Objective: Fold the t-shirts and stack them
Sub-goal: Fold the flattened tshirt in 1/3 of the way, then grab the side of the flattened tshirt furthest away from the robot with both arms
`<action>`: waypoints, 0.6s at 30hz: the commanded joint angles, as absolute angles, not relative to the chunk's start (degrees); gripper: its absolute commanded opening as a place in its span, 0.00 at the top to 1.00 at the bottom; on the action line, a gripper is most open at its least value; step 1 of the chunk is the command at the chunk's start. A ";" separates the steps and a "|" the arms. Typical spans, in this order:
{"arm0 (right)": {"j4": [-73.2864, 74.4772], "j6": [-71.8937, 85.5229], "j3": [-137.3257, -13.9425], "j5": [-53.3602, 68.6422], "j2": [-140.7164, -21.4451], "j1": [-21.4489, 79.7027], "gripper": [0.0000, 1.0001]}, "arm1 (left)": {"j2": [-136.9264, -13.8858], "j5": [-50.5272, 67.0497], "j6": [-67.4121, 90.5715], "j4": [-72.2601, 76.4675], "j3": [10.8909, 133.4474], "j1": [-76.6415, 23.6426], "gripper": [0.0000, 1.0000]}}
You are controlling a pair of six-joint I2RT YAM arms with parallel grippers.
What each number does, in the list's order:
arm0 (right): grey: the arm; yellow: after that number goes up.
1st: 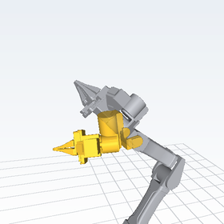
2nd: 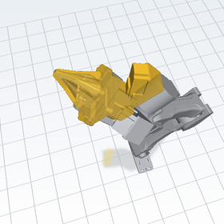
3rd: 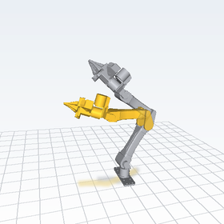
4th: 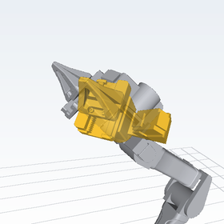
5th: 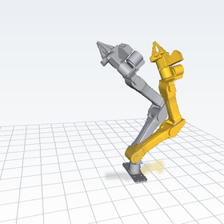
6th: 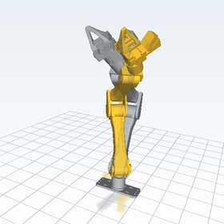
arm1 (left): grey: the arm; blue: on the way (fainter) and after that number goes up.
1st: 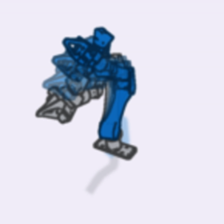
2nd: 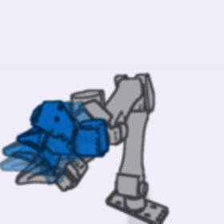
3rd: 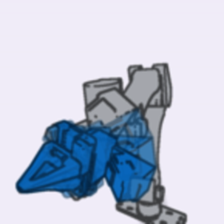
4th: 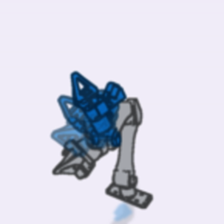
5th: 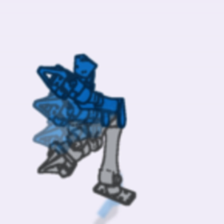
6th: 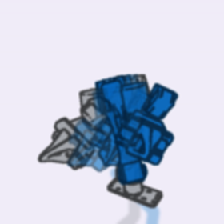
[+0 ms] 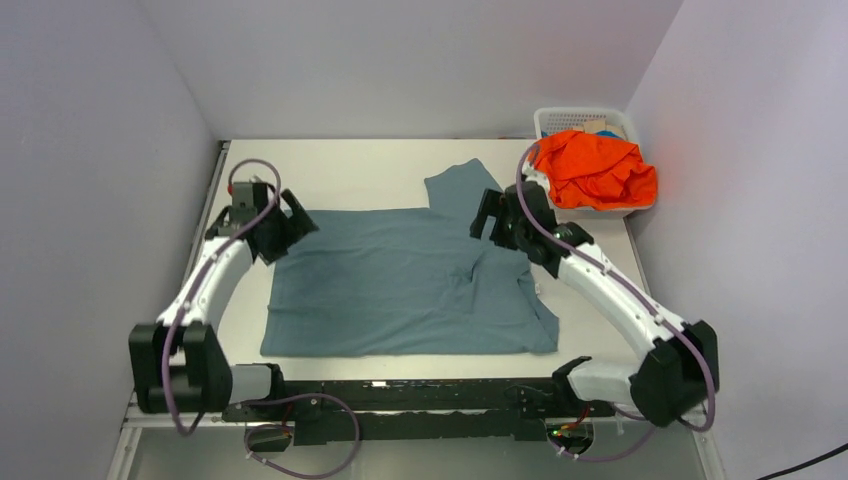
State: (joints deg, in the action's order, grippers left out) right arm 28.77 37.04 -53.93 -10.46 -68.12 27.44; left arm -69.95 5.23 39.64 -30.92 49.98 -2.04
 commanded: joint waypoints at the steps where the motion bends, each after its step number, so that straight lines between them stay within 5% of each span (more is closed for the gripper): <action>1: 21.42 31.74 -63.07 -11.78 -77.67 23.93 0.00 | -81.60 1.72 36.14 -27.95 60.72 3.13 0.01; 8: 11.84 25.48 -78.10 -5.50 -96.08 17.64 0.00 | -104.34 -8.72 26.51 -37.21 85.13 4.78 0.00; 18: 11.09 18.75 -106.05 -0.40 -124.05 16.94 0.00 | -121.20 4.40 20.59 -36.58 97.25 8.21 0.01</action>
State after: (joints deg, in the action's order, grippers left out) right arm 14.39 22.09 -99.20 -2.46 -118.39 16.71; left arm -118.15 -0.56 24.23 -34.61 92.82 7.73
